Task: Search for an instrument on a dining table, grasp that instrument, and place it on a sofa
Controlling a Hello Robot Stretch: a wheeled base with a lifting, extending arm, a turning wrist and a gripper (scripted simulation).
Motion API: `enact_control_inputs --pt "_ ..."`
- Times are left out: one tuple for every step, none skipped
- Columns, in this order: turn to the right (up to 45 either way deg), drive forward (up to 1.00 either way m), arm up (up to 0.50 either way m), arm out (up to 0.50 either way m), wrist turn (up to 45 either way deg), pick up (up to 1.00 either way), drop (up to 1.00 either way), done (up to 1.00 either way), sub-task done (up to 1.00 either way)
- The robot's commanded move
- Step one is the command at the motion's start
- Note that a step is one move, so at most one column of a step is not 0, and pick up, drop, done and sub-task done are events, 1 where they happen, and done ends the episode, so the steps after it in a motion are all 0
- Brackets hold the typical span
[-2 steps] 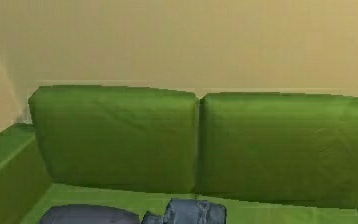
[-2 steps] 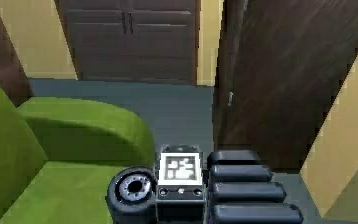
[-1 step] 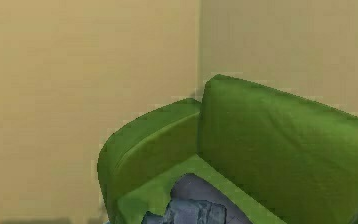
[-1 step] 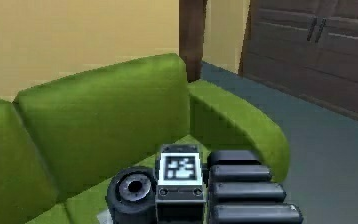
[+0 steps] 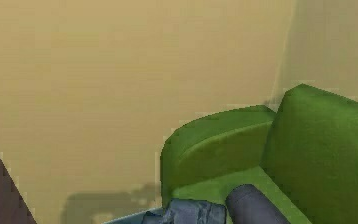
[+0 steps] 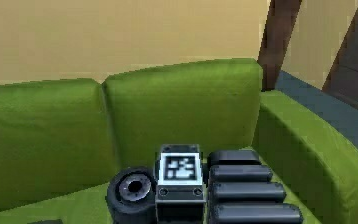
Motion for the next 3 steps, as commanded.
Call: enact_control_inputs --pt "0.0 0.0 0.0 0.26 0.0 0.0 0.0 0.0 0.0" --pt "0.0 0.0 0.0 0.0 45.0 0.0 0.0 0.0 0.0" --pt "0.0 0.0 0.0 0.0 45.0 0.0 0.0 0.0 0.0"
